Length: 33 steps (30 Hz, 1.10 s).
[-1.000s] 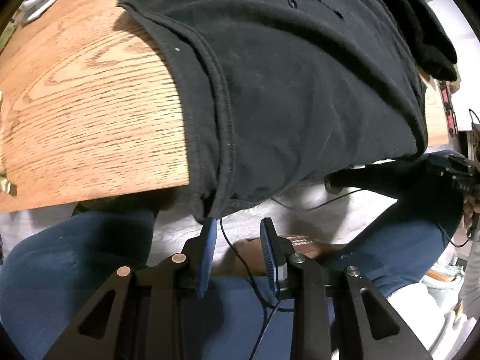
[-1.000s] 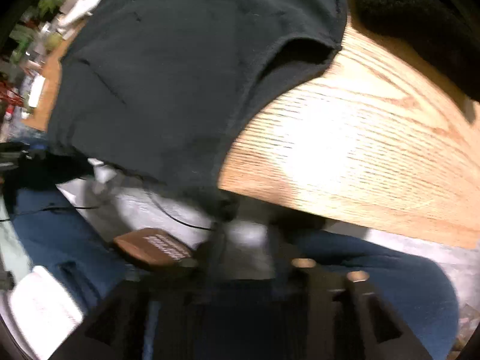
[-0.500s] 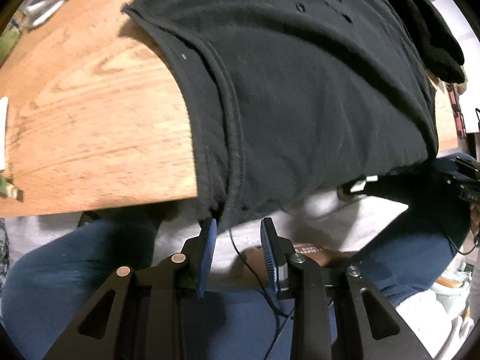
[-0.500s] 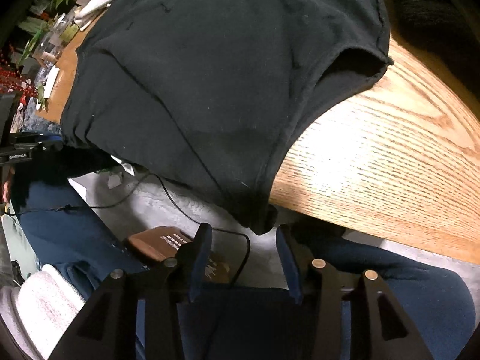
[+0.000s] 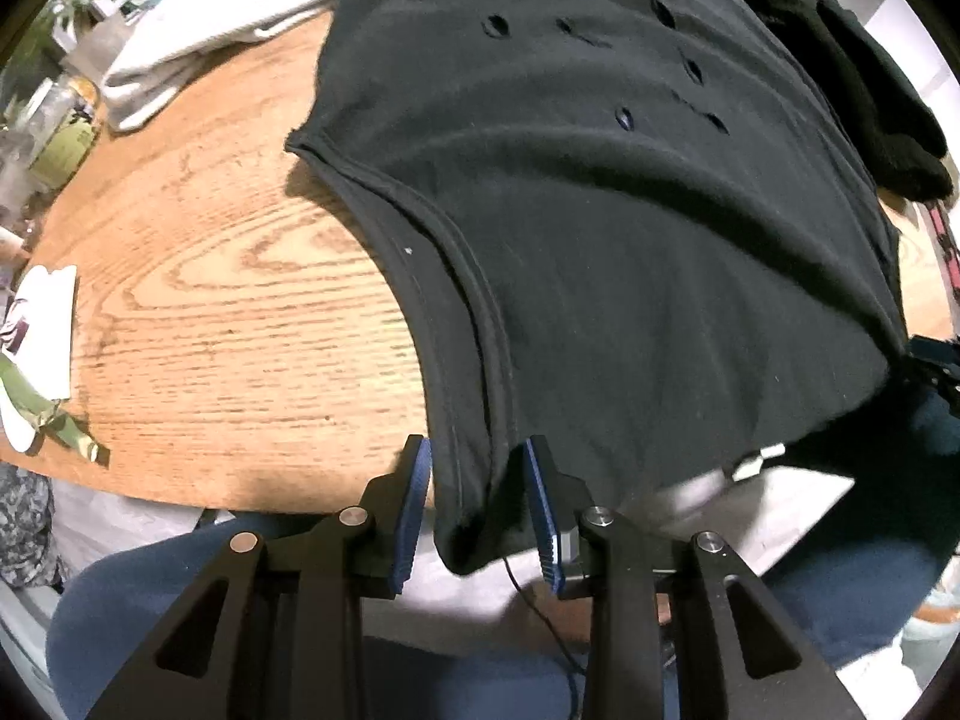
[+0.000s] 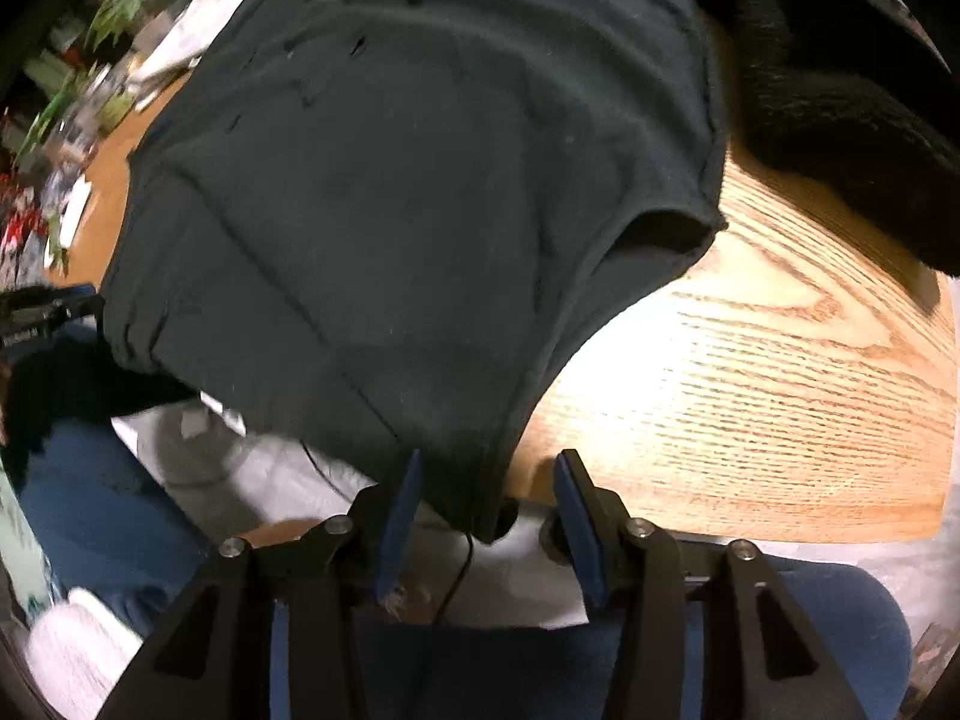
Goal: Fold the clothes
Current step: 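Release the shirt hem with both tools and lay it flat, then grasp the black shirt edge with both tools side by side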
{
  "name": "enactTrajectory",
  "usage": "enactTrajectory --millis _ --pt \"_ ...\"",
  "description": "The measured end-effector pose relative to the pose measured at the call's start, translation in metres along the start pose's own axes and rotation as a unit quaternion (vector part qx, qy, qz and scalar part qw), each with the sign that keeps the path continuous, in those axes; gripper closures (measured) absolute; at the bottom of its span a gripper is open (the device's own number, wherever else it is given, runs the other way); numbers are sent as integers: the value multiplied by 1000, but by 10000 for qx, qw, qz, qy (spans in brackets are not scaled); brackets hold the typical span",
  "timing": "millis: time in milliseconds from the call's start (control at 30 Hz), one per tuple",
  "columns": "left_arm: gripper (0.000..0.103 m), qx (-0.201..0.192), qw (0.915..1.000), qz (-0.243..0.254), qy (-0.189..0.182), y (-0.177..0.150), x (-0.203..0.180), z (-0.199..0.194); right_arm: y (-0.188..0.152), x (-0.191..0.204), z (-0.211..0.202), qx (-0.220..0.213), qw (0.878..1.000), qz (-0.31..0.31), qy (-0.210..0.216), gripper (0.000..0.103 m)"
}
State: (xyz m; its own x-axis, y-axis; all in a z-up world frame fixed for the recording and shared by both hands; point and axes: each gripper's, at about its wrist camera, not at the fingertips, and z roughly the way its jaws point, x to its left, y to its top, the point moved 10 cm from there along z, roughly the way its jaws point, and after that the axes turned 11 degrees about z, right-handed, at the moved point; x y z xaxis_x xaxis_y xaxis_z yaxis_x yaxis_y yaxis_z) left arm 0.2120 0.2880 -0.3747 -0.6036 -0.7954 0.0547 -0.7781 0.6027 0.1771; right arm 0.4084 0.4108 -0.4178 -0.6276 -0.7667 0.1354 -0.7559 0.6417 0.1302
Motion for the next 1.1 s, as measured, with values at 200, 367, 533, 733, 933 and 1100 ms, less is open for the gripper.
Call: enactTrajectory --millis 200,367,533,733,933,1100 --pt "70 -145 9998 -158 34 -3 -3 6 -1 2 4 -41 9999 110 29 55" --pt "101 -274 9994 -188 -41 -2 -8 -1 6 7 3 -130 9998 102 99 79" --pt "101 -54 9999 -139 63 -17 -3 -10 22 -6 -5 -283 9991 324 58 87" --pt "100 -83 9972 -712 -219 -7 18 -18 41 -22 -15 -467 9972 590 8 43" --pt "89 -539 9960 -704 109 47 43 -33 87 -49 -3 -725 9923 823 -578 38" --pt "73 -947 9948 -288 252 120 62 -76 113 -51 -18 -931 9895 509 -979 68"
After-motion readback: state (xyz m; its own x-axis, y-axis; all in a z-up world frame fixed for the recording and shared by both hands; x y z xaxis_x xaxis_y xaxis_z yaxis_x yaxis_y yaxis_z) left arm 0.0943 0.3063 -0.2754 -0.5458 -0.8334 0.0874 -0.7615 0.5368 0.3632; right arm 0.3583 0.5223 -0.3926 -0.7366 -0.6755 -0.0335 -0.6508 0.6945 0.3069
